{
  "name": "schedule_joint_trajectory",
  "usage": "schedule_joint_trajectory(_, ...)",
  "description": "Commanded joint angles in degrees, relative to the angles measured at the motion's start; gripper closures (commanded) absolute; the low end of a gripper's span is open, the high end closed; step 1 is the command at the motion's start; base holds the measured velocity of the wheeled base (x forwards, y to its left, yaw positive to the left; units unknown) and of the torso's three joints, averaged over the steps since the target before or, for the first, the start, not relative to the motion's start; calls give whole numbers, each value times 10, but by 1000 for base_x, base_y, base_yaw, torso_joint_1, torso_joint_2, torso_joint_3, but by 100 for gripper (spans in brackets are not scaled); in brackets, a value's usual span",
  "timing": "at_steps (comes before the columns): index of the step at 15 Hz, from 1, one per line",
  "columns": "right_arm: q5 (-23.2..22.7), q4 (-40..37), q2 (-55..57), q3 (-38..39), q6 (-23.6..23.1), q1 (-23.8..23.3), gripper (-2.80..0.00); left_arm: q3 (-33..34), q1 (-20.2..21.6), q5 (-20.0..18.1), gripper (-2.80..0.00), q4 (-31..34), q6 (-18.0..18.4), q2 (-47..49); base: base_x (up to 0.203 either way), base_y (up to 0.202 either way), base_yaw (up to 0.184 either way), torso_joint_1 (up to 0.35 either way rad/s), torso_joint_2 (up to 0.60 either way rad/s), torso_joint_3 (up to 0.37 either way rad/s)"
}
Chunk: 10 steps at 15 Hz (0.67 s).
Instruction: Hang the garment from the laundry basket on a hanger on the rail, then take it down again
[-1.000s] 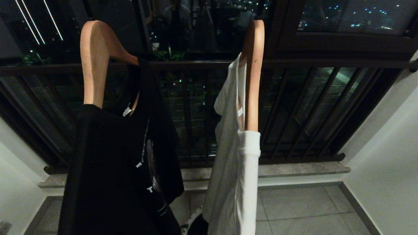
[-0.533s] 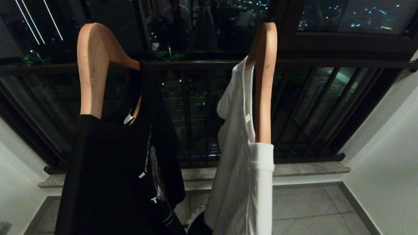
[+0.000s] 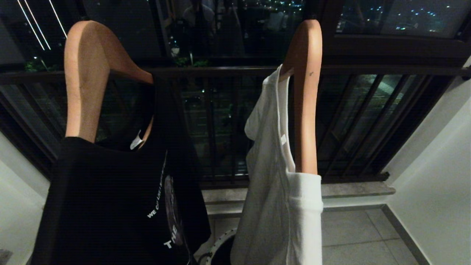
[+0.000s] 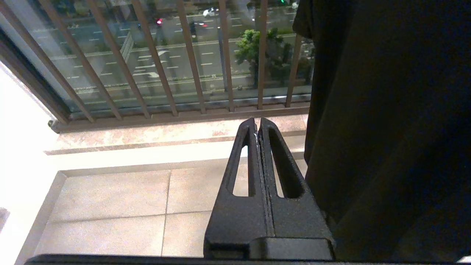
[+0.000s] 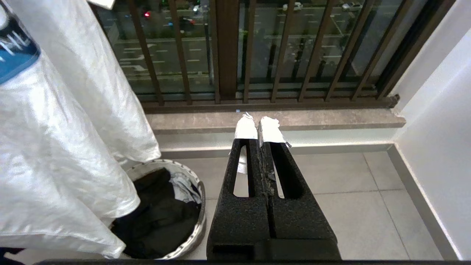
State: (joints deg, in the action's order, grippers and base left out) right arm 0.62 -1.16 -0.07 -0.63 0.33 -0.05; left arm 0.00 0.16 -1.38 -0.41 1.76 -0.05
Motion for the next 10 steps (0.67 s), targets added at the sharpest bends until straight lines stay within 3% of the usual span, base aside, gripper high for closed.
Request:
schedule_joint_trajectory(1,0,0,1,0,0,0,0,2,0,0,0,0,0,0,0,0,0,-134,306,174)
schedule_joint_trajectory(10,0,2,0,1,0,0,0,2,0,0,0,0,0,0,0,0,0,-133,316,176)
